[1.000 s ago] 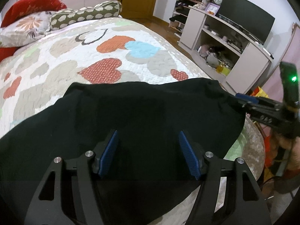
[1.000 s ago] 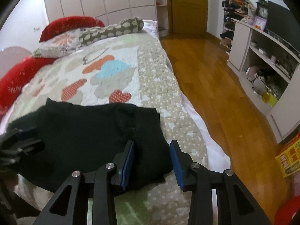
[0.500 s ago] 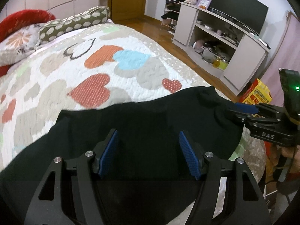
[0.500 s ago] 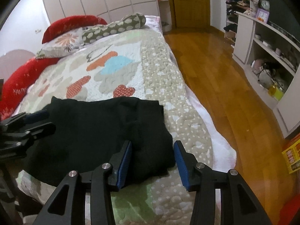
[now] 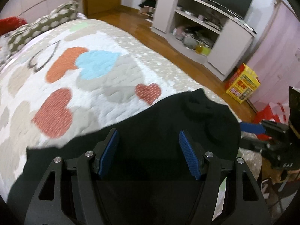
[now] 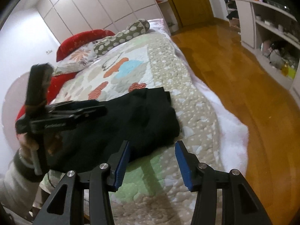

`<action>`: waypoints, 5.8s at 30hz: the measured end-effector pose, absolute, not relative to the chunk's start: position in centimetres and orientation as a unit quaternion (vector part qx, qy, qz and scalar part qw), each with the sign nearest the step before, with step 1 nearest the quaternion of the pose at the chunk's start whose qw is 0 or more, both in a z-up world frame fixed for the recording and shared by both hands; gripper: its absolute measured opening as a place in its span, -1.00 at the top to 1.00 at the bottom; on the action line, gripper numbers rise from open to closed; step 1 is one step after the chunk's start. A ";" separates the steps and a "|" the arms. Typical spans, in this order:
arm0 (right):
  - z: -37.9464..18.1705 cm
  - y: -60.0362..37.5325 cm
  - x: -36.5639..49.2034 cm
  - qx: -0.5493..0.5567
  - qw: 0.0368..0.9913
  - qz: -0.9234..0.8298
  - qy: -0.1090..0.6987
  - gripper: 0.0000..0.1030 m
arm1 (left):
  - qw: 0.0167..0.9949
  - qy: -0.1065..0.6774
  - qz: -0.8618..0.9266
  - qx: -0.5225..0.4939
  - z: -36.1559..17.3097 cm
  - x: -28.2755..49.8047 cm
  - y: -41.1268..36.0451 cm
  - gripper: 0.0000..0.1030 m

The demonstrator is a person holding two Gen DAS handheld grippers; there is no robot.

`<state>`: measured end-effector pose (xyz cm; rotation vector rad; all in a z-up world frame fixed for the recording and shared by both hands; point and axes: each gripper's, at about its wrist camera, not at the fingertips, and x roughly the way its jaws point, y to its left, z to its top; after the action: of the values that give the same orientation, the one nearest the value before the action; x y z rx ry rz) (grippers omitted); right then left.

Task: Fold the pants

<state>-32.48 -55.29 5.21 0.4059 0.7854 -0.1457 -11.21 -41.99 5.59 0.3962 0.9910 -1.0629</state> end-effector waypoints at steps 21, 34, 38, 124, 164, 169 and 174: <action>1.5 -56.8 -30.8 0.270 0.915 -0.065 0.294 0.19 | 0.628 0.465 -0.588 0.207 2.7 -10.9 -52.0 -0.06; 9.4 -49.2 -27.5 0.171 0.948 0.025 0.267 0.54 | 0.692 0.459 -0.552 0.080 9.2 -7.6 -43.4 0.43; 9.9 -43.0 -24.1 0.108 0.950 0.086 0.281 0.54 | 0.745 0.458 -0.485 0.014 10.6 -4.8 -34.7 0.43; 2.8 -29.8 -18.8 -0.033 0.911 0.060 0.407 -0.45 | 0.889 0.420 -0.178 -0.042 7.1 -14.0 -8.9 0.03; 2.9 -30.7 -17.0 0.013 0.907 0.081 0.414 -0.45 | 0.882 0.443 -0.148 -0.066 5.7 -13.9 -6.7 0.03; 3.2 -28.8 -15.7 0.005 0.906 0.104 0.410 -0.45 | 0.883 0.442 -0.141 -0.071 5.9 -14.2 -6.1 0.03; 3.3 -26.8 -13.6 0.015 0.900 0.141 0.412 -0.45 | 0.883 0.436 -0.122 -0.121 6.3 -15.4 -3.2 0.03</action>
<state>-13.62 -26.79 3.30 0.0318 0.8535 0.2919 -15.41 -3.21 6.30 -0.2519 0.9079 -0.2531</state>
